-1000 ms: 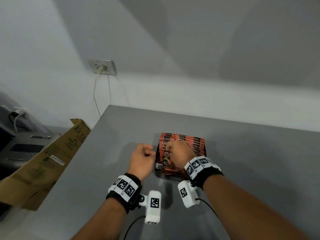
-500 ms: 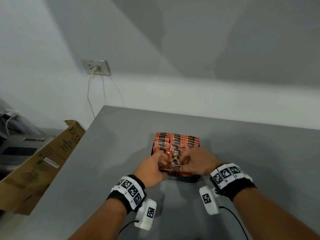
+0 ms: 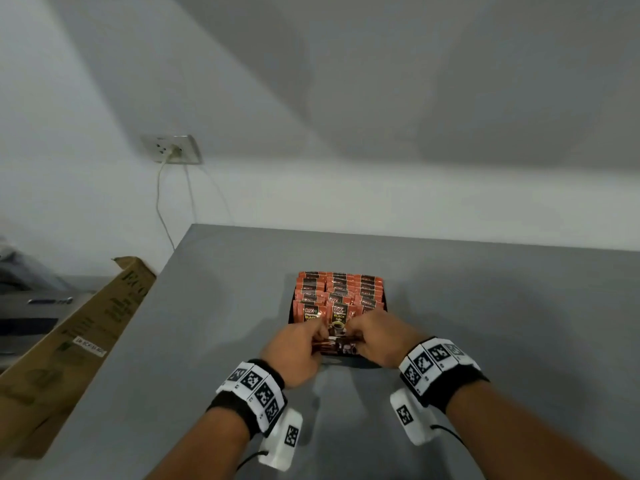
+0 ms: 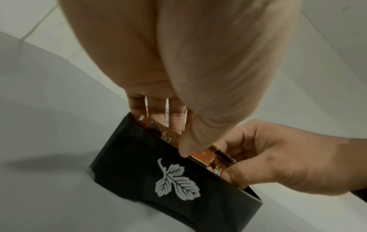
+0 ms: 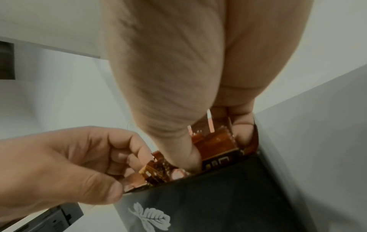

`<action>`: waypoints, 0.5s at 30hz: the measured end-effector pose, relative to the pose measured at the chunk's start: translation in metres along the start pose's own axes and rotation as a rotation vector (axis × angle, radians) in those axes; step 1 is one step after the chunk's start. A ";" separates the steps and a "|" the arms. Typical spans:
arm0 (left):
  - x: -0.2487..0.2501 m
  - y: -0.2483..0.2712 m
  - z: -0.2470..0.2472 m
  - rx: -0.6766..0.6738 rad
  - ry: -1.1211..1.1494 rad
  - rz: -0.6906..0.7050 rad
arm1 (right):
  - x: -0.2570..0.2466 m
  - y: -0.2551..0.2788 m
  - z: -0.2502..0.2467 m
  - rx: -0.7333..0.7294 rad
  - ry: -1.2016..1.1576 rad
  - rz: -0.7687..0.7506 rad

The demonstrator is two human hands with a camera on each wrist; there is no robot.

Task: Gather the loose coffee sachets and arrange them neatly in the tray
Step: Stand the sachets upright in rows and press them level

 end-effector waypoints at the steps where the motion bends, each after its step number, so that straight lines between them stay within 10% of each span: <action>1: -0.001 0.000 -0.001 0.015 0.009 -0.004 | 0.001 0.000 -0.002 0.027 -0.001 0.002; 10: 0.003 0.001 -0.009 0.052 0.134 -0.037 | 0.019 0.033 -0.056 0.197 -0.314 0.047; 15: 0.026 -0.009 -0.017 0.175 0.736 -0.109 | 0.020 0.037 -0.054 0.256 -1.086 0.077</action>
Point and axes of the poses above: each hand's wrist, its own y-axis away from the middle knuckle, its own z-axis out of the palm, x = y × z, the point moved 8 cm from there along -y, towards the middle knuckle, and after that the axes turned 4 degrees about z, right-handed, at the moved point
